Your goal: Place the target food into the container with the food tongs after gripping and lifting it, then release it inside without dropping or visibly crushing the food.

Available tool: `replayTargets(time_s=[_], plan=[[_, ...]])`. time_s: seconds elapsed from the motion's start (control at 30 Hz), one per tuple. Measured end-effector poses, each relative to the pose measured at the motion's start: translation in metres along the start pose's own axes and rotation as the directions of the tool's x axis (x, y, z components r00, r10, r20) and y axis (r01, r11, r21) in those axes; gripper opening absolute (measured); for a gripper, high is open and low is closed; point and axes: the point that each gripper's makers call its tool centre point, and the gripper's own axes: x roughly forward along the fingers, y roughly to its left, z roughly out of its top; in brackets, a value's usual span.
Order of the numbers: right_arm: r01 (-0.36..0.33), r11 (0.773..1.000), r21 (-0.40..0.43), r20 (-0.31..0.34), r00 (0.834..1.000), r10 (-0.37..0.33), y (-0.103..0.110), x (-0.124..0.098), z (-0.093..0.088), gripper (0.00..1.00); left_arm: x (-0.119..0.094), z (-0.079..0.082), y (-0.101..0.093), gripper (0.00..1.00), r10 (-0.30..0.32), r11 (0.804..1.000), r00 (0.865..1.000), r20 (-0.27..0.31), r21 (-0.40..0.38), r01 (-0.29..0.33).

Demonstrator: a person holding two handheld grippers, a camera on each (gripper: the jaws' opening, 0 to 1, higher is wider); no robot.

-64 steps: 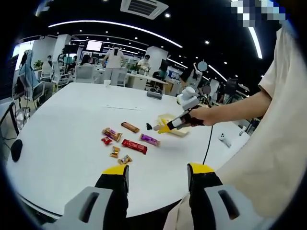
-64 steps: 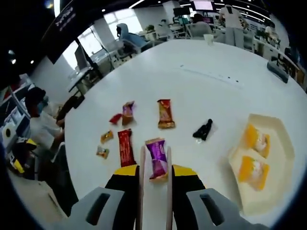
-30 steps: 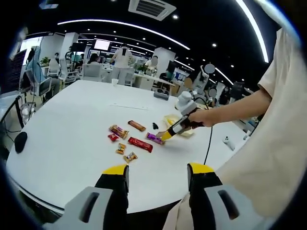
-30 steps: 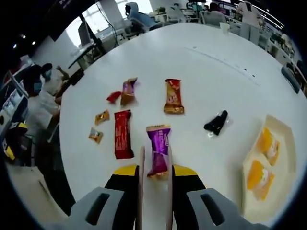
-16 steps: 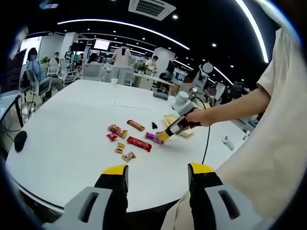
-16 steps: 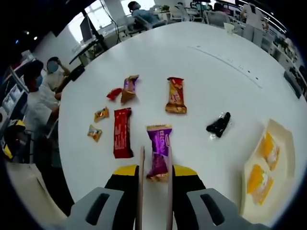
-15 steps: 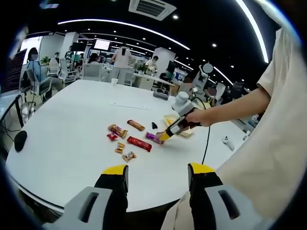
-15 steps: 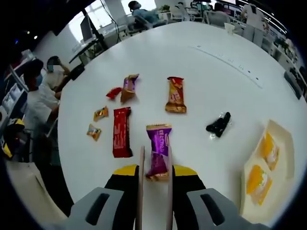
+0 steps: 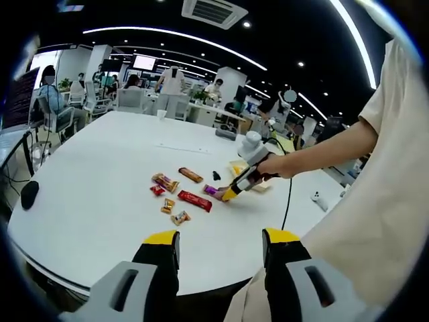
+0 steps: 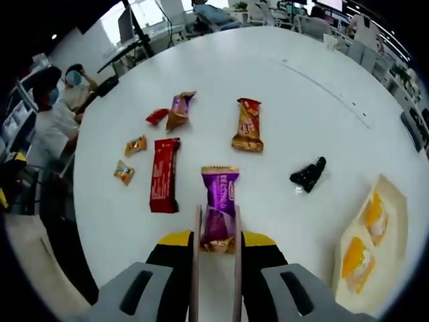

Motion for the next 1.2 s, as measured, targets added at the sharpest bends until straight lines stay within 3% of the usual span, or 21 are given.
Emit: replayTargets(time_s=[0.07,0.43,1.2], plan=[[0.004,1.0,0.0,0.0,1.0,-0.004,0.018,-0.016,-0.003,0.26,-0.001,0.0,0.001,0.49,0.004,1.0,1.0,0.0,-0.002,-0.004],[-0.001,1.0,0.004,0.002,1.0,0.001,0.034,-0.028,0.0,0.25,-0.002,0.0,0.003,0.49,0.008,1.0,1.0,-0.001,-0.002,-0.008],[-0.008,1.0,0.024,0.022,1.0,0.007,0.032,-0.025,0.003,0.21,0.005,0.003,0.005,0.48,0.003,1.0,1.0,-0.002,-0.005,-0.003]])
